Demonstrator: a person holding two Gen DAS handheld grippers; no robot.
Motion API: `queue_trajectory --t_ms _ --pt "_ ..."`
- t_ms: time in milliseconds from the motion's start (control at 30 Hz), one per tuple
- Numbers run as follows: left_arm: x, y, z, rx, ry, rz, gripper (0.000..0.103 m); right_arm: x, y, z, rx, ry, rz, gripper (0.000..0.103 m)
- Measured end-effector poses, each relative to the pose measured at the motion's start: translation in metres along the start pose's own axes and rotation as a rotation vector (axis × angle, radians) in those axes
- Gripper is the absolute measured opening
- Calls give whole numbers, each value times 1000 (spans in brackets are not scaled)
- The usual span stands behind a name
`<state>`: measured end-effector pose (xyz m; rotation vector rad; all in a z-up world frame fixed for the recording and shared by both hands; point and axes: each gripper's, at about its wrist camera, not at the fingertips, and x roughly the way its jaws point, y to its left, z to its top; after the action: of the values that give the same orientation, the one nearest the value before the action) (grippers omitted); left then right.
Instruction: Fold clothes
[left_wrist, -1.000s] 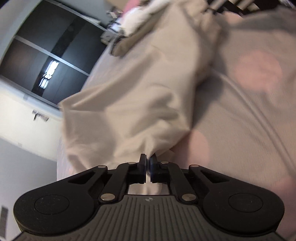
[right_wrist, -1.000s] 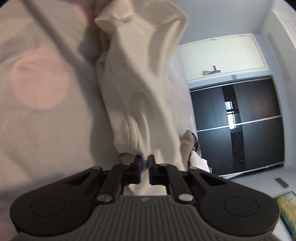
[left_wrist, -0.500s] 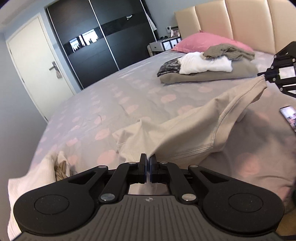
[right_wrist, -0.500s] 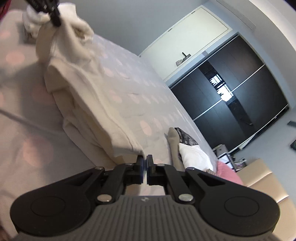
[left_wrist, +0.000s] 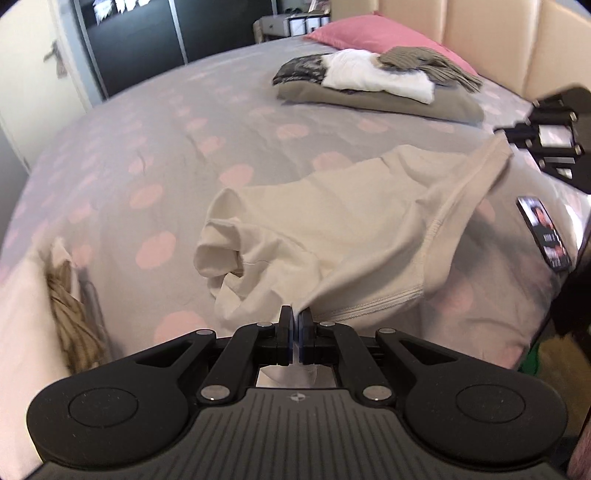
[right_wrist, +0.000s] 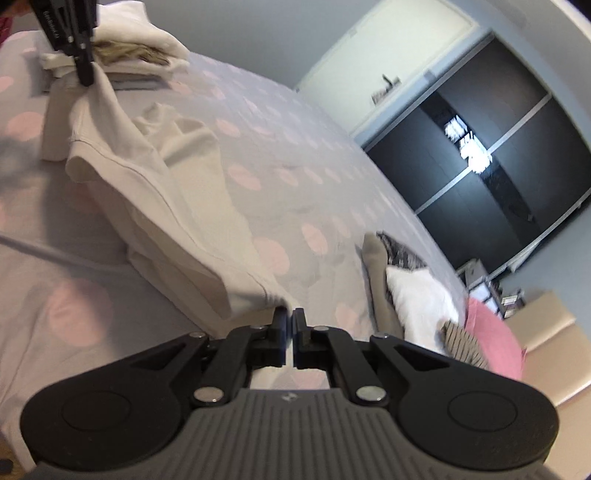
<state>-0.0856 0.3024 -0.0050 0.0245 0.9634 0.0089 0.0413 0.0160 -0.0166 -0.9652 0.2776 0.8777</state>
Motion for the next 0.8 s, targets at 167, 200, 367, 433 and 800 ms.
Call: queue_trajectory --t_ms 167,200,367,433,800 --pt "48 39 21 -164 45 -103 1 62 -20 -6 158 120 37 3" --pt "58 43 24 -182 56 -118 1 72 -21 -7 180 140 44 3" --pt "76 49 33 -192 54 -71 11 103 -18 -12 239 206 60 3" --pt "72 47 38 -154 30 -35 17 105 -16 -15 241 214 63 3" --pt "41 -15 58 261 -67 -45 44 101 -17 -21 264 218 73 4"
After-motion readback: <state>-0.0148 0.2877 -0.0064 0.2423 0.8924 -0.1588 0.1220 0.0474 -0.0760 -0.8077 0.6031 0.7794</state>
